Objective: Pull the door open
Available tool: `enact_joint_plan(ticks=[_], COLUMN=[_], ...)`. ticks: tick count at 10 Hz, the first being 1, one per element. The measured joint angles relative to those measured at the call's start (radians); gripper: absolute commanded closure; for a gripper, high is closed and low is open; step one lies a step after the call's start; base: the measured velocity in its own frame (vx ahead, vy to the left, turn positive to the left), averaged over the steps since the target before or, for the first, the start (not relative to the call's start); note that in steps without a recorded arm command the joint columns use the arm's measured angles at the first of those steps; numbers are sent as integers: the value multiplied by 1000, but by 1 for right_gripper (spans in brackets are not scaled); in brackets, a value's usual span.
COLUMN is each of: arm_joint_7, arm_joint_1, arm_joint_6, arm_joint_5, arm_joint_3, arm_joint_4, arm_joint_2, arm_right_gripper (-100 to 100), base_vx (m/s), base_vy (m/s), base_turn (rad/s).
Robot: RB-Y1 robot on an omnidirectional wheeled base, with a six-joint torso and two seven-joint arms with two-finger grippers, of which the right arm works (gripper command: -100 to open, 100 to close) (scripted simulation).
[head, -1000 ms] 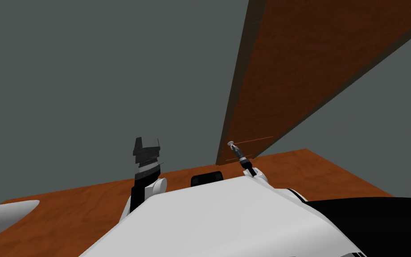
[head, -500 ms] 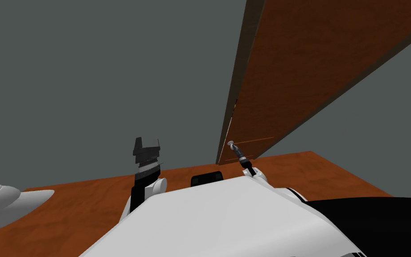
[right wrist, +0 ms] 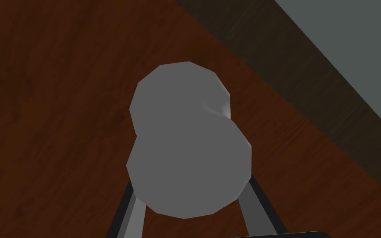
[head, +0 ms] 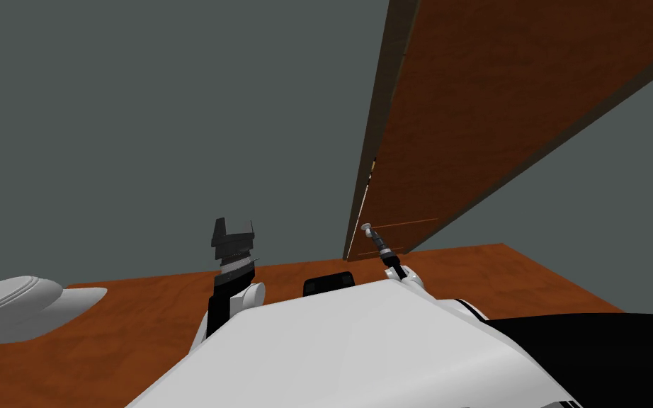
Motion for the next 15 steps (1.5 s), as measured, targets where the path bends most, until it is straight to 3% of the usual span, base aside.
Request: enact_joint_plan(ticks=[4,7,9,10,12,13,15], arm_joint_7=[-100,-162,-206,-230,-284,-311,-351], arm_joint_1=[-30,-6,-17,-8,-23,-8,-9], arm_joint_6=[-13,17,12,21,17,31,38], arm_joint_5=[-50,-76,-96,-109,-135,-148,-169], arm_joint_3=[17,27,35,39,50,55,61], arm_joint_4=[48,-2,18,0,25,-5,-6], arm_joint_2=[-2,0,-3,0,-5,-3,0], arm_right_gripper=[100,100,100,100,100,100,100], base_vx=[-46,-39,-36,-57,-43,-35,-39], base_vy=[-27,-21,-27,-34,-21,-19,-21], base_turn=[63,64,42,122,51,47,56])
